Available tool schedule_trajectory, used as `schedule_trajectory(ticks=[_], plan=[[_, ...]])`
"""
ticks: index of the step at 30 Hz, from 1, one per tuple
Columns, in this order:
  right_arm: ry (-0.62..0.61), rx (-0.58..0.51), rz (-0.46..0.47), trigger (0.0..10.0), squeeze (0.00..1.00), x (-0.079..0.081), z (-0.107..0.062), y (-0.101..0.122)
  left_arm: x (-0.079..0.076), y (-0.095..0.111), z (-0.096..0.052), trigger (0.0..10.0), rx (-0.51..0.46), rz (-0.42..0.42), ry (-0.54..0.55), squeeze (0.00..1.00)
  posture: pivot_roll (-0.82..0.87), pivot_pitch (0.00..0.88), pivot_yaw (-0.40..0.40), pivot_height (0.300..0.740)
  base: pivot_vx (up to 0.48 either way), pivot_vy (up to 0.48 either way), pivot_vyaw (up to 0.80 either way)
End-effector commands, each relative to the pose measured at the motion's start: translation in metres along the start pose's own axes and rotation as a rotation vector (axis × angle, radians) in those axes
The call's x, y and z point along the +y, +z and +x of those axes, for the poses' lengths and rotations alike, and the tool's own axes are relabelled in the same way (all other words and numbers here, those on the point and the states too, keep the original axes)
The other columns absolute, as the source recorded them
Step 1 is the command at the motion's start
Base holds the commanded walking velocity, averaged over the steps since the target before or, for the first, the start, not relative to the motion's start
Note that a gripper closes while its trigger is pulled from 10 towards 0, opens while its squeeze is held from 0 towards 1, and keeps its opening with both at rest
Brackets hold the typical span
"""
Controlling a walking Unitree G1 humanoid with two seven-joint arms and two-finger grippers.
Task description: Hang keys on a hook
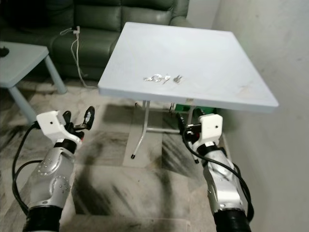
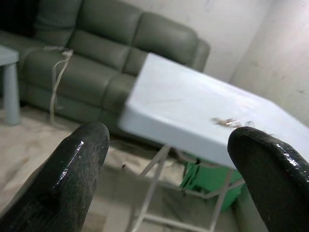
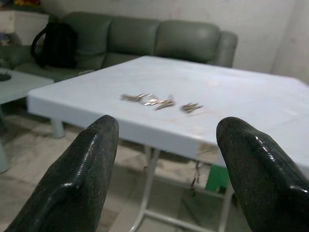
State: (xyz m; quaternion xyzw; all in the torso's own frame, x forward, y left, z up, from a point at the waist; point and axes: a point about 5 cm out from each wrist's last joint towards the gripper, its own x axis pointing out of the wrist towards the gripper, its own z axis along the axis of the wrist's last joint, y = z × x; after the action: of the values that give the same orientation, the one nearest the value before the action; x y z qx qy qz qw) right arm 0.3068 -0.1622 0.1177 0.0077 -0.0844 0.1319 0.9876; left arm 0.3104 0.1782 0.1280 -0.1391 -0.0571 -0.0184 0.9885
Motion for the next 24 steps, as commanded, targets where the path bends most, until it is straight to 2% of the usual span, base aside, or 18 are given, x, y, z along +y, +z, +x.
schedule_trajectory(ticks=[1, 24], plan=[[-0.019, -0.008, -0.008, 10.0, 0.00, -0.0073, -0.0010, 0.0041, -0.0068, -0.0007, 0.0013, 10.0, 0.002, -0.003, -0.023, 0.00, 0.03, 0.000, -0.092, 0.740, 0.326, 0.000, 0.00], [-0.007, -0.011, -0.011, 10.0, 0.00, -0.0069, 0.0011, 0.0057, -0.0082, -0.0006, 0.0030, 10.0, -0.001, -0.010, -0.023, 0.00, 0.03, 0.000, -0.095, 0.740, 0.332, 0.000, 0.00]])
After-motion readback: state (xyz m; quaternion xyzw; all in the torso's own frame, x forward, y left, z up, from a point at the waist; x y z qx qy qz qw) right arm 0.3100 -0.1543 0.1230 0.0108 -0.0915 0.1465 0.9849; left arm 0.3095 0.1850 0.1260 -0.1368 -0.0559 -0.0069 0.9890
